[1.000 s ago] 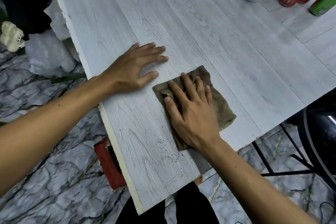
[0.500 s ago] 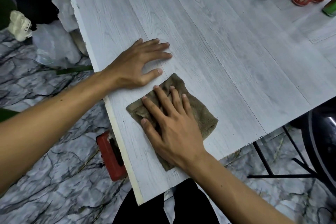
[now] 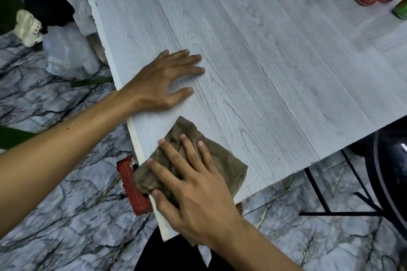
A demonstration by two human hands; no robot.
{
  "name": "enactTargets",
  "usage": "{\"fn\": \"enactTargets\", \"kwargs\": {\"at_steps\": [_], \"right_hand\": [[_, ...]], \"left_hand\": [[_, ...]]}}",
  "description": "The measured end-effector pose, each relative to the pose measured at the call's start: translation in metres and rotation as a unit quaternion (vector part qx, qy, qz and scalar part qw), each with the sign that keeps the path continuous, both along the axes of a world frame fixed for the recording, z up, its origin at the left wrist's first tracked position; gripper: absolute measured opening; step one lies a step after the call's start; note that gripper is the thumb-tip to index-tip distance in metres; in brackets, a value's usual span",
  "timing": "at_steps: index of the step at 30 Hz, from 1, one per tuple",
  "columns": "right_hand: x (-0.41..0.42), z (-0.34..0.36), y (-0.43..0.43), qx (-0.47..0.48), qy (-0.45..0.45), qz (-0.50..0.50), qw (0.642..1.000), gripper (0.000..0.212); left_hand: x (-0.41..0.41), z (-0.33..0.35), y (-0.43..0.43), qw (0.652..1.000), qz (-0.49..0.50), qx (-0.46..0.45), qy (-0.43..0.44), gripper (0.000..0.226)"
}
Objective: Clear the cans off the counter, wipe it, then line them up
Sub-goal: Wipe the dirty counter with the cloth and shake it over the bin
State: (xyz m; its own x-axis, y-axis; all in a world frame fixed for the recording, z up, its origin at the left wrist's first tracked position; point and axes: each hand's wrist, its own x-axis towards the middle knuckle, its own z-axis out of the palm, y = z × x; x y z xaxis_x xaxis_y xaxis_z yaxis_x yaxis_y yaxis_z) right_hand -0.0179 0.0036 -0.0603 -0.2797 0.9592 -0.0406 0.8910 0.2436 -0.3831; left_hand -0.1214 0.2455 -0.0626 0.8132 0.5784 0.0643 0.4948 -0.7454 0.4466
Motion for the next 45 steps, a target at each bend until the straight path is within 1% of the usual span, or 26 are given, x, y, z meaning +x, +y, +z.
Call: {"fn": "enactTargets", "kwargs": {"at_steps": [9,21,29,33,38,45], "right_hand": [[0.019,-0.003,-0.029,0.014,-0.006,-0.004,1.0,0.055],[0.031,-0.007,-0.023,0.018,-0.036,0.009,0.999,0.061],[0.026,-0.01,-0.022,0.036,-0.038,0.017,0.998,0.06],[0.038,-0.008,-0.019,0.055,-0.024,0.024,0.998,0.059],[0.064,-0.011,-0.028,0.044,-0.046,0.001,0.998,0.06],[0.089,-0.006,-0.017,0.022,-0.053,-0.08,0.995,0.065]], "left_hand": [[0.002,-0.001,-0.007,1.0,0.001,0.006,-0.006,0.057],[0.004,-0.001,-0.018,1.0,-0.006,0.017,-0.007,0.057],[-0.003,0.003,-0.038,1.0,0.021,0.006,0.018,0.059],[-0.006,0.006,-0.045,0.999,0.046,0.013,0.003,0.059],[0.002,-0.002,-0.06,0.999,0.052,0.013,0.004,0.056],[-0.003,0.0,-0.062,0.999,0.051,0.01,0.012,0.056]]}}
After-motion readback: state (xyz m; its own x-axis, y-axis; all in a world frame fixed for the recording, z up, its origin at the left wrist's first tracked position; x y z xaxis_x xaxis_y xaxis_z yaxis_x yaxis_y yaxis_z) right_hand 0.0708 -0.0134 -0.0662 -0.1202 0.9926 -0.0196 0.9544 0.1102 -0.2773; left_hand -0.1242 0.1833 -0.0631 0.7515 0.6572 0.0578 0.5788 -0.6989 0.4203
